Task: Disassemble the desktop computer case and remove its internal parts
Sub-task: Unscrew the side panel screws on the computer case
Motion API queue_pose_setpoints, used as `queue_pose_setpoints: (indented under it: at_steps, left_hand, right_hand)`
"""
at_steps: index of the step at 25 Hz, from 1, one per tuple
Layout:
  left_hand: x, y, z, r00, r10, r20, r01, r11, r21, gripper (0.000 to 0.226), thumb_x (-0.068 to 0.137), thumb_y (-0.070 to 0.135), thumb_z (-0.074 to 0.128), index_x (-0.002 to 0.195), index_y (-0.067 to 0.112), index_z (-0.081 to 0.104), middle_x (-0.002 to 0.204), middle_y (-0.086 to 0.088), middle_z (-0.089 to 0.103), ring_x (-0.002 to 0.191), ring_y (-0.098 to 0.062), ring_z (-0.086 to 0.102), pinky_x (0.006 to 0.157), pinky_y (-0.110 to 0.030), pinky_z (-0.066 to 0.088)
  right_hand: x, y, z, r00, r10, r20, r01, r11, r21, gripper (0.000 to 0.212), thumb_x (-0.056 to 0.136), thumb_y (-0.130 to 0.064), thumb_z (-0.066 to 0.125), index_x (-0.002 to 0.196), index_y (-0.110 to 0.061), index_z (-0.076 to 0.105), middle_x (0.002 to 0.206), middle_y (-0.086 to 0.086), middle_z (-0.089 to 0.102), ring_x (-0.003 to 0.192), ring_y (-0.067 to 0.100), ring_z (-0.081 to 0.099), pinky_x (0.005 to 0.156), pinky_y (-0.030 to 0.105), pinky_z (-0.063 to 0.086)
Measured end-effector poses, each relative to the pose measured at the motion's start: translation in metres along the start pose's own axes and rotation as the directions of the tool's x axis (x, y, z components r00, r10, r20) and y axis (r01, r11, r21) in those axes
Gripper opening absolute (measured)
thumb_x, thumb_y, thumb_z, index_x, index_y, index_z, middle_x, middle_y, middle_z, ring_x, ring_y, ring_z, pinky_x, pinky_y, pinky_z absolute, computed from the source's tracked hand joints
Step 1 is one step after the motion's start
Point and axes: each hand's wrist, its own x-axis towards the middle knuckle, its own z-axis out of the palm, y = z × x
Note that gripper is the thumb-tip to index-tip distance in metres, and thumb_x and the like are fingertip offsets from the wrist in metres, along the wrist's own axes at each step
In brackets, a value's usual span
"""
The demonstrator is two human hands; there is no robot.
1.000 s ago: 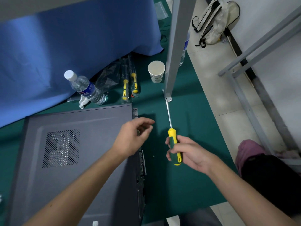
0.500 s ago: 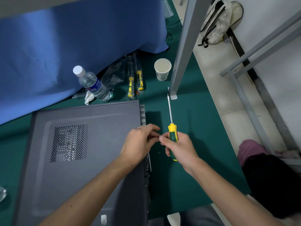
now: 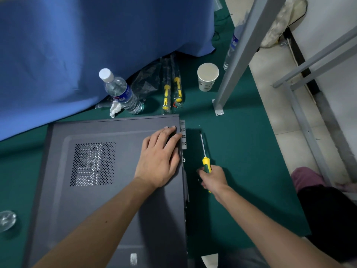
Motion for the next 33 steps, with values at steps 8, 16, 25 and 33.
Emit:
queue_pose_setpoints:
  at_steps: [8,16,25,33]
  left_hand:
    - [0.002,-0.001,0.000,1.000,-0.011,-0.011,0.011,1.000,-0.015,0.044,0.092,0.029,0.045,0.134,0.019,0.055,0.144,0.000,0.048,0.132,-0.022,0.041,0.101,-0.038,0.033]
    - [0.001,-0.003,0.004,1.000,-0.005,-0.027,0.005,1.000,-0.001,0.043,0.092,0.030,0.046,0.134,0.020,0.054,0.143,0.001,0.047,0.131,-0.021,0.041,0.099,-0.037,0.033]
    - [0.000,-0.003,0.004,0.999,-0.001,-0.053,0.000,1.000,-0.009,0.042,0.092,0.030,0.045,0.132,0.021,0.054,0.142,0.001,0.048,0.130,-0.022,0.042,0.097,-0.038,0.035]
    - [-0.001,0.001,0.006,0.997,-0.013,-0.080,0.020,0.996,0.089,0.038,0.094,0.031,0.048,0.127,0.014,0.058,0.132,-0.008,0.054,0.120,-0.030,0.048,0.090,-0.041,0.038]
  right_hand:
    - [-0.002,0.031,0.000,0.987,-0.017,-0.161,0.023,0.999,0.033,0.013,0.083,-0.014,0.071,0.075,-0.013,0.061,0.058,0.000,0.056,0.039,0.007,0.049,0.043,0.026,0.048]
    - [0.003,0.020,0.021,0.977,-0.089,-0.193,0.074,0.994,-0.086,0.016,0.080,-0.023,0.079,0.070,-0.019,0.066,0.065,0.007,0.067,0.054,0.020,0.060,0.054,0.038,0.055]
    - [-0.030,0.038,-0.017,0.989,0.003,-0.150,0.025,0.982,0.189,0.012,0.091,-0.024,0.060,0.086,-0.013,0.059,0.073,0.002,0.054,0.060,0.013,0.056,0.045,0.016,0.042]
    - [-0.075,0.023,-0.020,0.990,-0.111,0.093,0.086,0.968,0.238,0.015,0.093,-0.011,0.051,0.100,-0.019,0.062,0.089,0.003,0.058,0.067,0.012,0.057,0.063,0.026,0.052]
